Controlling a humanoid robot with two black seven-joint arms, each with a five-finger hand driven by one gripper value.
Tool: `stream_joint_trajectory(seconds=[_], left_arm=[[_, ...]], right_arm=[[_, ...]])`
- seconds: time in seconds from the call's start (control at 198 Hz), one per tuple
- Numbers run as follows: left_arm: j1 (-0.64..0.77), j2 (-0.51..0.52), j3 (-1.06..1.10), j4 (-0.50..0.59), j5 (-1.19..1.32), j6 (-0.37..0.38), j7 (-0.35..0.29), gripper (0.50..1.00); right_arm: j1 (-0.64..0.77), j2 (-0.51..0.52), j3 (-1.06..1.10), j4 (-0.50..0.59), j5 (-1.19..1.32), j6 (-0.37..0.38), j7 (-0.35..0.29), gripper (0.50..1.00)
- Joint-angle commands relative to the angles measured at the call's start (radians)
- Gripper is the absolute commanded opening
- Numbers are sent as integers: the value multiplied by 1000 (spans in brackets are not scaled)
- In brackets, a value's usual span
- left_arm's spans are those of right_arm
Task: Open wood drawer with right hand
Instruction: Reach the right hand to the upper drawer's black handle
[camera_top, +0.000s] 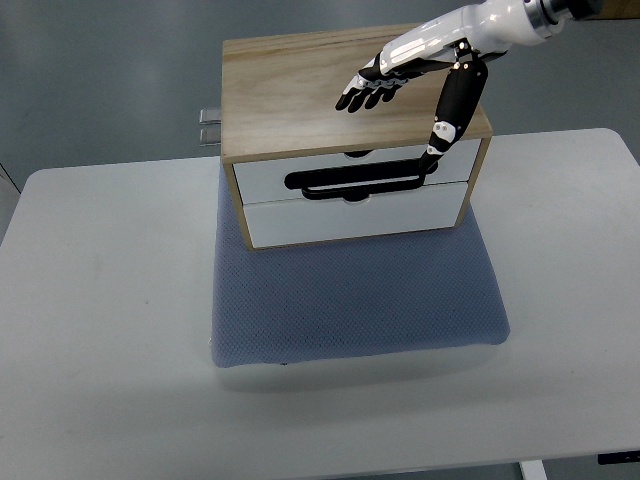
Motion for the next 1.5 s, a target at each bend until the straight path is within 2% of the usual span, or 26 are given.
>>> stream_joint_trajectory(seconds=[0.0, 0.167, 0.435, 0.567, 1.027, 1.032, 1.139, 1.144, 1.493], left_arm=[[0, 0, 0, 0, 0, 0, 0, 1000], [0, 0, 0, 0, 0, 1, 0, 1000], [0, 0, 0, 0, 0, 1, 0, 1000], [0, 0, 0, 0, 0, 0, 0, 1000], [0, 0, 0, 0, 0, 0, 0, 1000], [0, 0, 0, 0, 0, 0, 0, 1000], [0, 0, 0, 0, 0, 0, 0, 1000], [0, 0, -2, 0, 0, 1, 0, 1000], [0, 0, 0, 0, 0, 0, 0, 1000]], right_arm=[[-21, 20, 2, 0, 0, -9, 2, 940], [-34, 34, 2, 1, 0, -10, 2, 940], [-91, 65, 4, -2, 0, -59, 0, 942], [-137, 83, 15, -8, 8, -102, -60, 940], [-157, 95, 27, -5, 63, -99, -176, 940], [-157, 97, 27, -5, 72, -101, -201, 940], [-157, 100, 27, -3, 74, -104, -230, 938], [-156, 102, 27, -3, 75, -104, -245, 938], [-157, 126, 25, -3, 75, -138, -281, 938]])
